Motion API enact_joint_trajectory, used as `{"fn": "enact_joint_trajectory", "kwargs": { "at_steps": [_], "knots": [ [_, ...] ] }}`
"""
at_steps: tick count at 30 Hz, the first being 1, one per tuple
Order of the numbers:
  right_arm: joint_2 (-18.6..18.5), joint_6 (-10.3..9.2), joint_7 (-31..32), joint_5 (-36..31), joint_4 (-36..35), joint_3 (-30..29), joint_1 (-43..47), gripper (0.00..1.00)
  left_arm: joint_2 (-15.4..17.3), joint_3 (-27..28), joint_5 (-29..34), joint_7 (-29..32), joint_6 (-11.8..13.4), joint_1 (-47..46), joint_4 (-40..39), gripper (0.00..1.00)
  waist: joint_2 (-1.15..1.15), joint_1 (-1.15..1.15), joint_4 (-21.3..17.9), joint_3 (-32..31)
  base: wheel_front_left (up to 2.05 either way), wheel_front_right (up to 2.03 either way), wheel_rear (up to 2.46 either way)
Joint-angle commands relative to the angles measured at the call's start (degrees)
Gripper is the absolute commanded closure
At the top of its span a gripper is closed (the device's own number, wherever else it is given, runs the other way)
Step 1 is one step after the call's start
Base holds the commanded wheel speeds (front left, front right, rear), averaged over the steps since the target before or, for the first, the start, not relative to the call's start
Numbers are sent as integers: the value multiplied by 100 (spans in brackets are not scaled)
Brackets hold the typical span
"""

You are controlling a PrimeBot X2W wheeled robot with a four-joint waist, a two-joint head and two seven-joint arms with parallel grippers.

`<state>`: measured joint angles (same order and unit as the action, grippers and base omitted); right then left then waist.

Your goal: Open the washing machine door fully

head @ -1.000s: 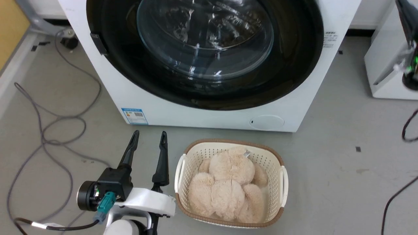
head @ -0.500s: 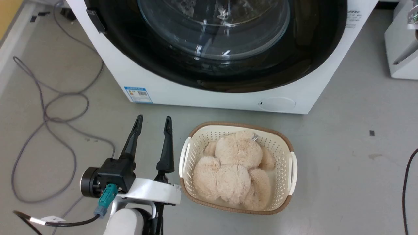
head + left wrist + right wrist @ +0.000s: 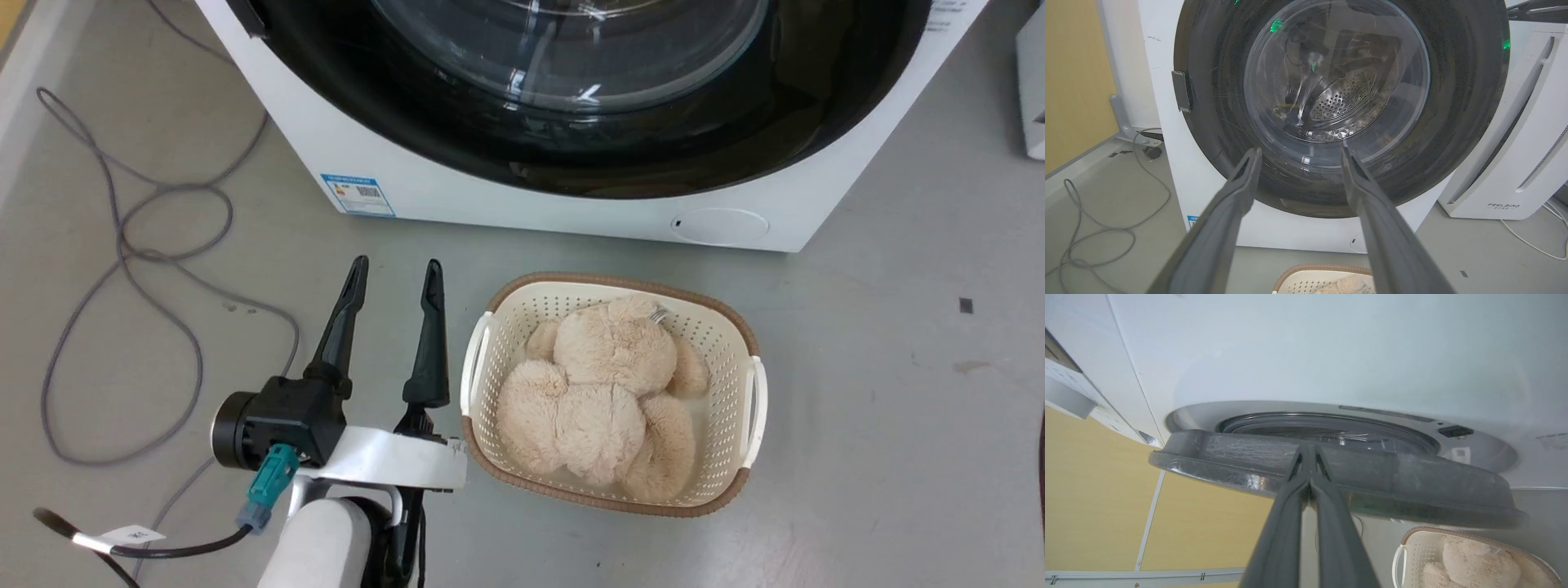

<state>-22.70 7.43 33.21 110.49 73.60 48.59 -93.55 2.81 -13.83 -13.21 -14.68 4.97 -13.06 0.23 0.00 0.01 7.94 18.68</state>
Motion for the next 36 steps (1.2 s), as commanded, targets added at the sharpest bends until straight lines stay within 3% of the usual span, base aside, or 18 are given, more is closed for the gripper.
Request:
{"fn": "enact_joint_trajectory", "kwargs": {
  "at_steps": [1,20,36],
  "knots": [
    [82,6,19,7,34,77,-73,100,7,-5,-6,-32,42,-69,-26,0,0,-1,6,19,0,0,0],
    [466,6,559,-60,35,620,232,100,7,-39,37,-32,70,-67,125,0,0,-1,64,-160,0,0,0],
    [447,6,1041,-112,-794,804,1715,100,7,62,151,-32,-61,440,465,0,0,-1,80,-1123,0,0,0]
  ]
}}
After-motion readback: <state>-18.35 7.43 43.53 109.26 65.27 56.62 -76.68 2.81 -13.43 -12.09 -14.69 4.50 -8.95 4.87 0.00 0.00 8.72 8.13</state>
